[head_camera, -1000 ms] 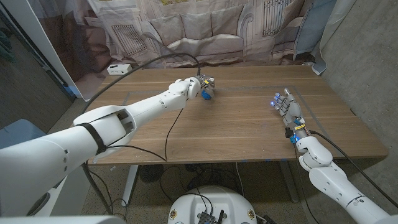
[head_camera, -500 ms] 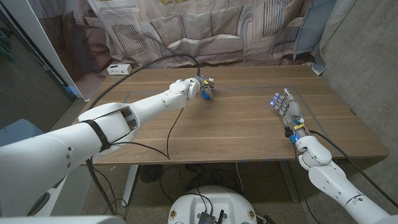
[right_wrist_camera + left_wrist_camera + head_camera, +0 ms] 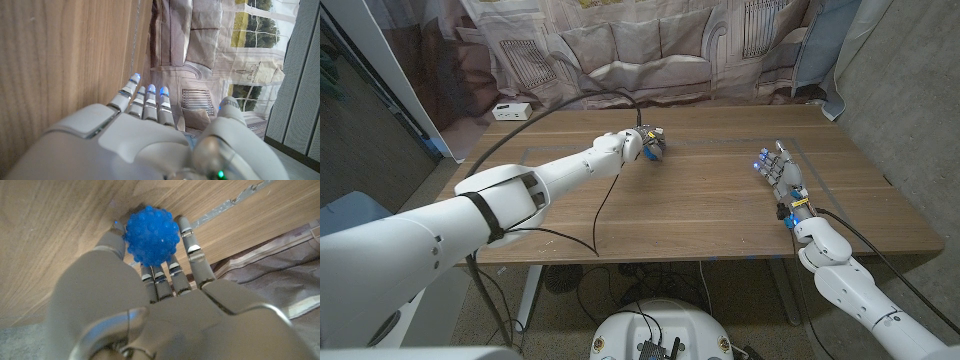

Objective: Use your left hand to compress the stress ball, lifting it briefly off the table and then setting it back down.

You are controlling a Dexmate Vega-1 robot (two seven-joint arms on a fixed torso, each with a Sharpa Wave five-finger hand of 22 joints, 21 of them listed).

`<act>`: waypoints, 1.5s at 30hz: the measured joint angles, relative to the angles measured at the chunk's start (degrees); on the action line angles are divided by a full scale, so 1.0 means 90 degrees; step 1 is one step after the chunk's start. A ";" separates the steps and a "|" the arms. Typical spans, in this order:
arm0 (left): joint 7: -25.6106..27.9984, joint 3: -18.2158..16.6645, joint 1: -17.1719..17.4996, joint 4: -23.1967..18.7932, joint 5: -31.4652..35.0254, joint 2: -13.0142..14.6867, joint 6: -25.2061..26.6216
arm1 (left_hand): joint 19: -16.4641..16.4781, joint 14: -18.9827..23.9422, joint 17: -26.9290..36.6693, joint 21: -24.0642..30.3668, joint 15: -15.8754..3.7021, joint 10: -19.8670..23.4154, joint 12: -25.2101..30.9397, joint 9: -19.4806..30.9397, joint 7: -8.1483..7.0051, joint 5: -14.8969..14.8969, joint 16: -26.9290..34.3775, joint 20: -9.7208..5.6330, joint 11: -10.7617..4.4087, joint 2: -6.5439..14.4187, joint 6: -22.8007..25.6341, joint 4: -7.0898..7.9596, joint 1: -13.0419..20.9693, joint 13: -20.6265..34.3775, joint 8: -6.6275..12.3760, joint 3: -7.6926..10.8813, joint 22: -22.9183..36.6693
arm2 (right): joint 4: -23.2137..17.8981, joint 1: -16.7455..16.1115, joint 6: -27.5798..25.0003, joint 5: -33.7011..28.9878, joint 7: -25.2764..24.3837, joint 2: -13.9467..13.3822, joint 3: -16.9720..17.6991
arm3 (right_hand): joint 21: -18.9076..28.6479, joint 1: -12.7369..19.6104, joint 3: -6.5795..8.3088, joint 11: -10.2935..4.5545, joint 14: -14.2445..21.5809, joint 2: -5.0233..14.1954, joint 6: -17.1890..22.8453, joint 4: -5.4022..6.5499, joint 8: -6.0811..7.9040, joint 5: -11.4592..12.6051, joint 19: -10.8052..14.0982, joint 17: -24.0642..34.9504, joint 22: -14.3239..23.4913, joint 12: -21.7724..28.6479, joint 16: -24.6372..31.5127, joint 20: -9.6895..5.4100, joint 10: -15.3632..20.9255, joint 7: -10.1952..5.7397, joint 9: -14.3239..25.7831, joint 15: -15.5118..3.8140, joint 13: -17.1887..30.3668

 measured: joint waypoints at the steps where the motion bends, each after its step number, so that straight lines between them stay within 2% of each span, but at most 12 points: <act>1: 0.0011 0.0001 0.0007 0.0003 -0.0014 -0.0002 -0.0001 | 0.0022 0.0025 0.0006 0.0000 0.0024 0.0023 0.0000 0.0000 0.0001 0.0000 0.0000 -0.0022 0.0023 0.0019 0.0001 -0.0006 0.0039 0.0003 0.0000 0.0009 0.0003 | 0.0002 0.0002 0.0001 0.0000 0.0001 0.0000 -0.0001 | 0.0000 0.0000 0.0000 0.0000 0.0000 0.0000 0.0000 0.0000 0.0000 0.0000 0.0000 0.0000 0.0000 0.0000 0.0000 0.0000 0.0000 0.0000 0.0000 0.0000 0.0000; 3: 0.0037 0.0001 0.0017 0.0003 -0.0039 -0.0002 -0.0001 | 0.0108 0.0070 0.0007 0.0024 -0.0003 0.0048 0.0018 0.0000 0.0039 0.0000 0.0000 -0.0040 0.0048 0.0074 0.0039 -0.0024 0.0172 0.0030 0.0000 0.0065 0.0003 | 0.0002 0.0005 0.0002 0.0001 0.0003 0.0001 -0.0001 | 0.0000 0.0000 0.0000 0.0000 0.0000 0.0000 0.0000 0.0000 0.0000 0.0000 0.0000 0.0000 0.0000 0.0000 0.0000 0.0000 0.0000 0.0000 0.0000 0.0000 0.0000; 7: 0.0090 -0.0002 0.0051 -0.0048 -0.0097 0.0011 0.0029 | 0.0337 0.0564 0.0007 0.0117 -0.0174 0.0248 0.0109 0.0029 0.0116 -0.0001 0.0150 -0.0145 0.0089 0.0193 0.0205 -0.0046 0.0481 0.0083 0.0069 0.0249 -0.0001 | 0.0003 0.0005 0.0003 0.0006 0.0005 0.0002 -0.0003 | 0.0000 0.0000 0.0000 0.0000 0.0000 0.0000 0.0000 0.0000 0.0000 0.0000 0.0000 0.0000 0.0000 0.0000 0.0000 0.0000 0.0000 0.0000 0.0000 0.0000 0.0000; 9: 0.0104 -0.0008 0.0065 -0.0078 -0.0116 0.0021 0.0059 | 0.0457 0.0666 0.0006 0.0143 -0.0213 0.0286 0.0134 0.0029 0.0135 0.0019 0.0149 -0.0177 0.0125 0.0201 0.0229 -0.0059 0.0576 0.0089 0.0070 0.0307 -0.0003 | 0.0002 0.0005 0.0004 0.0007 0.0006 0.0002 -0.0003 | 0.0000 0.0000 0.0000 0.0000 0.0000 0.0000 0.0000 0.0000 0.0000 0.0000 0.0000 0.0000 0.0000 0.0000 0.0000 0.0000 0.0000 0.0000 0.0000 0.0000 0.0000; 14: 0.0147 -0.0042 0.0128 -0.0211 -0.0152 0.0066 0.0136 | 0.0547 0.0673 -0.0004 0.0192 -0.0220 0.0360 0.0135 0.0059 0.0171 0.0044 0.0106 -0.0251 0.0132 0.0261 0.0330 -0.0082 0.0819 0.0130 0.0074 0.0406 0.0004 | -0.0001 -0.0001 0.0006 0.0009 0.0009 -0.0002 -0.0003 | 0.0000 0.0000 0.0000 0.0000 0.0000 0.0000 0.0000 0.0000 0.0000 0.0000 0.0000 0.0000 0.0000 0.0000 0.0000 0.0000 0.0000 0.0000 0.0000 0.0000 0.0000; 18: 0.0212 -0.0083 0.0186 -0.0326 -0.0193 0.0107 0.0265 | 0.0630 0.0734 0.0006 0.0192 -0.0245 0.0461 0.0171 0.0059 0.0210 0.0071 0.0104 -0.0334 0.0286 0.0347 0.0448 -0.0066 0.1032 0.0168 0.0123 0.0542 0.0034 | -0.0027 -0.0020 0.0007 0.0009 0.0015 -0.0021 -0.0003 | 0.0000 0.0000 0.0000 0.0000 0.0000 0.0000 0.0023 0.0000 0.0000 0.0000 0.0000 0.0000 0.0000 0.0000 0.0000 0.0000 0.0000 -0.0024 0.0000 -0.0001 0.0000; 20: 0.0236 -0.0099 0.0208 -0.0372 -0.0204 0.0125 0.0311 | 0.0641 0.0762 0.0006 0.0241 -0.0242 0.0508 0.0179 0.0059 0.0210 0.0073 0.0103 -0.0345 0.0353 0.0351 0.0504 -0.0064 0.1046 0.0177 0.0123 0.0559 0.0043 | -0.0034 -0.0028 0.0007 0.0010 0.0017 -0.0027 -0.0002 | 0.0000 0.0000 0.0000 0.0000 0.0000 0.0000 0.0023 0.0000 0.0000 0.0000 0.0000 0.0000 0.0000 0.0000 0.0000 0.0000 0.0000 -0.0024 0.0000 -0.0001 0.0000; 26: 0.0274 -0.0159 0.0288 -0.0596 -0.0229 0.0209 0.0479 | 0.0670 0.0831 0.0006 0.0242 -0.0240 0.0518 0.0203 0.0059 0.0217 0.0073 0.0098 -0.0374 0.0362 0.0402 0.0511 -0.0039 0.1112 0.0177 0.0123 0.0586 0.0046 | -0.0069 -0.0057 0.0007 0.0019 0.0024 -0.0048 0.0016 | 0.0000 0.0000 0.0000 0.0000 0.0000 0.0000 0.0023 0.0000 0.0000 0.0000 0.0000 0.0000 0.0000 0.0000 0.0000 0.0000 0.0000 -0.0023 0.0000 -0.0001 0.0000; 36: 0.0234 -0.0255 0.0438 -0.1303 -0.0151 0.0511 0.0844 | 0.0643 0.0830 0.0005 0.0242 -0.0240 0.0518 0.0203 0.0069 0.0215 0.0073 0.0049 -0.0395 0.0362 0.0402 0.0513 0.0036 0.1112 0.0207 0.0123 0.0616 0.0045 | -0.0096 -0.0084 0.0007 0.0042 0.0048 -0.0074 0.0031 | 0.0000 0.0000 0.0000 0.0000 0.0000 0.0000 0.0023 0.0000 0.0000 0.0000 0.0023 0.0000 0.0000 0.0000 0.0000 0.0023 0.0000 -0.0023 0.0000 -0.0001 0.0000; 45: 0.0336 -0.0564 0.0769 -0.2373 -0.0018 0.0984 0.1126 | 0.0610 0.0815 0.0005 0.0242 -0.0225 0.0518 0.0203 0.0088 0.0169 0.0073 0.0049 -0.0384 0.0361 0.0399 0.0558 0.0043 0.1109 0.0236 0.0123 0.0611 0.0044 | -0.0097 -0.0088 0.0006 0.0056 0.0077 -0.0078 0.0037 | 0.0000 0.0000 0.0000 0.0000 0.0000 0.0000 0.0023 0.0000 0.0000 0.0000 0.0022 0.0000 0.0000 0.0000 0.0000 0.0023 0.0000 -0.0023 0.0000 -0.0001 0.0000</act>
